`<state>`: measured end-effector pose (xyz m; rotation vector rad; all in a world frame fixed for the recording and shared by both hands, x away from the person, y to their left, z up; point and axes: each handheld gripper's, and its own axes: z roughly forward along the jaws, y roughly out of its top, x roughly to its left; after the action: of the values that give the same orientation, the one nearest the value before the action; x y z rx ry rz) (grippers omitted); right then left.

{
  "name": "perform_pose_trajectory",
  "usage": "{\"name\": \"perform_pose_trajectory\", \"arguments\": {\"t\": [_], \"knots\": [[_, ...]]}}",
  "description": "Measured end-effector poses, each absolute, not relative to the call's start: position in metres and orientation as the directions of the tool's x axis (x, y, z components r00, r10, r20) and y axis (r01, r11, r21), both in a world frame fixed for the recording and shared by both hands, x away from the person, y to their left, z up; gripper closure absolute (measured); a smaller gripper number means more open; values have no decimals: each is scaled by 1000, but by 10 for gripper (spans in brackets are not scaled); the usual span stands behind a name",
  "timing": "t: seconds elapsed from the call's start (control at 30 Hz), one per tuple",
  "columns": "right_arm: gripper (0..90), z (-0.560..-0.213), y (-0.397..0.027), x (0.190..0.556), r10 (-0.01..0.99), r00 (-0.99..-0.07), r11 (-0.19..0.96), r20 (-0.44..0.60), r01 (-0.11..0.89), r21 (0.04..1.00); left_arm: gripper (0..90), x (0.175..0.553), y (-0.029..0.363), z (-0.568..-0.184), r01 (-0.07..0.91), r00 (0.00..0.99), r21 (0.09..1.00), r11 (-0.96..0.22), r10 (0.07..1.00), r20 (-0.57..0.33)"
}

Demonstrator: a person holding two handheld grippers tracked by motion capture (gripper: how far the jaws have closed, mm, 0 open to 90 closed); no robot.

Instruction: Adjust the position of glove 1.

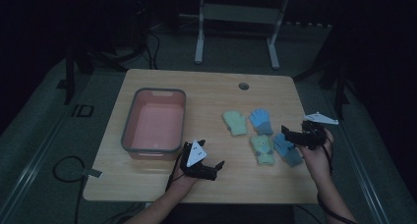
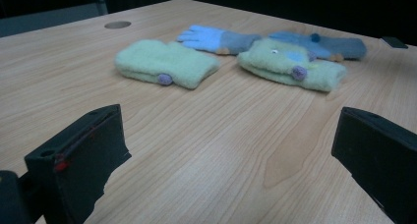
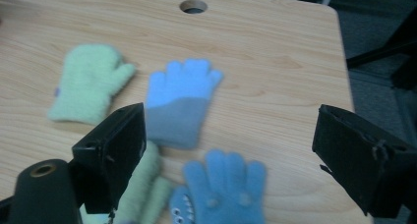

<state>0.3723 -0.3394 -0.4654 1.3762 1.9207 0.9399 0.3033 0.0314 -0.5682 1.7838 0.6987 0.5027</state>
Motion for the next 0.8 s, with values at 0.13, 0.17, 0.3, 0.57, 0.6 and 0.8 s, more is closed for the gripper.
{"name": "perform_pose_trajectory", "arguments": {"t": [0.13, 0.17, 0.3, 0.57, 0.6, 0.8], "knots": [[111, -466, -331, 374, 948, -309, 236, -71, 538, 809, 3, 303, 31, -568, 212, 735, 951, -225, 678, -4], [111, -467, -329, 375, 946, -315, 238, -69, 538, 808, 3, 303, 31, -568, 213, 735, 951, -225, 678, -4], [111, -468, -318, 379, 933, -354, 258, -60, 546, 797, 3, 303, 32, -568, 212, 736, 951, -225, 677, -4], [133, -472, -294, 385, 907, -415, 305, -69, 536, 788, 3, 303, 31, -568, 212, 735, 951, -225, 678, -4], [136, -474, -289, 388, 905, -421, 306, -64, 538, 786, 2, 303, 31, -568, 212, 735, 951, -225, 678, -4], [182, -478, -278, 394, 897, -439, 305, -46, 541, 784, 3, 303, 31, -568, 208, 737, 951, -228, 676, 0]]}}
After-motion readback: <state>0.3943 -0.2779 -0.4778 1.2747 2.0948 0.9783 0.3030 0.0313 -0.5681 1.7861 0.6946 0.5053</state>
